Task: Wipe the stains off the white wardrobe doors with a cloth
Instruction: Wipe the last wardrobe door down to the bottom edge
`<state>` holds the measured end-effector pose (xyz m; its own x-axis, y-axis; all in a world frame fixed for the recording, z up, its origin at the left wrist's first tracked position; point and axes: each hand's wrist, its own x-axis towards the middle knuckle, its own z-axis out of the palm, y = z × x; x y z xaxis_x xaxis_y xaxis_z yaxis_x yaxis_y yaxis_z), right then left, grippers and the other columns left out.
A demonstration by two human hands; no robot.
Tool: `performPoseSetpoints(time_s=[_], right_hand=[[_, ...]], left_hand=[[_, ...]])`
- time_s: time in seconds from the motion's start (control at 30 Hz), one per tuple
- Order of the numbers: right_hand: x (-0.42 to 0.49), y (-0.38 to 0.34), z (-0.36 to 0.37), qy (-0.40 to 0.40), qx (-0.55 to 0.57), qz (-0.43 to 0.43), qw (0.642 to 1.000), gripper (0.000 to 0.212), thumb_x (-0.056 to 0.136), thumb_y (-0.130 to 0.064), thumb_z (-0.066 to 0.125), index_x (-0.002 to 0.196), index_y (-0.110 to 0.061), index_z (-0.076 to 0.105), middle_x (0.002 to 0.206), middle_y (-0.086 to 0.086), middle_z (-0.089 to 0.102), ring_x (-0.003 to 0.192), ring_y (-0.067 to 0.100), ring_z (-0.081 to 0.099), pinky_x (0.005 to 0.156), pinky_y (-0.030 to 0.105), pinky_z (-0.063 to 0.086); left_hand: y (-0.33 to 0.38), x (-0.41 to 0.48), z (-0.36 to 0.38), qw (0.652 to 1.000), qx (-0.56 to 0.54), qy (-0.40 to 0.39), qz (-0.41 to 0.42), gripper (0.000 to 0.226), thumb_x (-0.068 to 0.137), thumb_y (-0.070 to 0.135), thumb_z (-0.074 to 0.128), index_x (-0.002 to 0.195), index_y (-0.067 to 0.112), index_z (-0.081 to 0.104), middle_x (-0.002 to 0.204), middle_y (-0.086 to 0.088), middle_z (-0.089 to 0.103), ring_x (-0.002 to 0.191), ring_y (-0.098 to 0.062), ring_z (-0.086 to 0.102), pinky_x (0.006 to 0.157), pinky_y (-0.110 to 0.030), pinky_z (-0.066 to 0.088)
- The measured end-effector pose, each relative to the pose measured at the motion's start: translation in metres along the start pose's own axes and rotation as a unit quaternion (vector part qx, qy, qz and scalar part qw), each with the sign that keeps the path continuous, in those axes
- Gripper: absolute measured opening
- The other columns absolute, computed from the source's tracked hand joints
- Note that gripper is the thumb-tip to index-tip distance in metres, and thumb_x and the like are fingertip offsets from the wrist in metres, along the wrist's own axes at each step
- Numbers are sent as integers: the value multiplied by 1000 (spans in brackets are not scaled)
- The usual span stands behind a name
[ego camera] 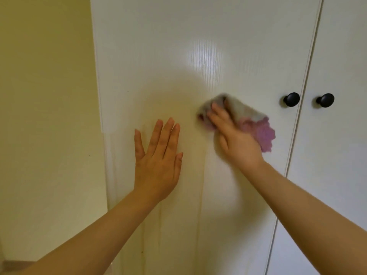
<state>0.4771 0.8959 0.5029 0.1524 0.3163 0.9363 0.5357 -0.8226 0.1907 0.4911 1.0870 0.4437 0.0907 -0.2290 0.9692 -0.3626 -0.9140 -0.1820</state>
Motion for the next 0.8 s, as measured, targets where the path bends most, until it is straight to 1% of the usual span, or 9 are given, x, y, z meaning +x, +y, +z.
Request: performPoseSetpoints(time_s=[0.07,0.13,0.23,0.33,0.4,0.47,0.53,0.7,0.8], right_hand=[[24,-5,1,39,-4,53,998,45,83,-2,34,121,0,58,132,18,51,125,15,37,101,4,25],[5,-7,15,18,-25,31,999,44,83,-3,35,120,-2,60,131,16,53,132,18,28,107,16,22],[-67,-10,29,-139,3,-81,987,44,99,-12,21,140,-11,38,146,5,37,139,12,19,112,21,19],[-67,-17,7,-307,-6,-90,948,54,94,-22,9,147,-25,20,144,10,39,132,25,38,107,30,31],[-35,-15,3,-262,-21,-42,964,55,91,-19,18,146,-20,27,138,18,45,135,18,34,107,28,31],[0,-13,3,-87,39,8,995,48,87,-3,30,131,-3,48,132,24,49,137,7,22,110,17,19],[-6,-10,16,20,10,26,999,42,84,0,35,119,3,59,128,22,53,132,21,28,113,16,11],[-83,-24,18,-194,-7,-126,973,41,91,-7,32,125,-10,54,135,4,46,131,5,25,101,22,38],[-40,-17,1,-190,39,-116,974,40,92,1,30,130,1,42,136,8,39,124,-5,32,106,10,24]], left_hand=[[-2,2,0,1000,1,4,-13,52,101,33,20,146,7,17,152,-8,19,146,-13,-6,114,-53,-2],[-2,0,-1,1000,-1,0,-13,52,101,33,18,146,7,17,152,-8,20,146,-13,-5,114,-52,-2],[-2,-8,-1,1000,4,-12,-6,52,102,34,16,146,7,17,152,-8,20,146,-13,-5,114,-52,-1],[-6,-12,-3,1000,9,-17,-4,52,101,32,20,147,7,17,152,-7,19,145,-13,-6,114,-52,0],[-6,-11,-3,1000,3,-16,-7,54,99,30,28,146,7,18,152,-7,20,146,-13,-5,114,-53,0],[-4,-8,-1,1000,-4,-9,-10,54,97,28,31,145,6,21,151,-9,22,146,-18,4,113,-53,0],[0,-10,-2,1000,-9,-10,-13,54,97,27,32,145,4,23,150,-10,24,142,-25,17,113,-53,0],[6,-22,-4,999,-8,-30,-18,53,97,28,30,144,5,22,150,-9,22,139,-27,21,113,-52,0],[4,-22,-5,999,-3,-38,-21,51,101,30,21,144,4,23,150,-12,29,139,-28,22,113,-52,0]])
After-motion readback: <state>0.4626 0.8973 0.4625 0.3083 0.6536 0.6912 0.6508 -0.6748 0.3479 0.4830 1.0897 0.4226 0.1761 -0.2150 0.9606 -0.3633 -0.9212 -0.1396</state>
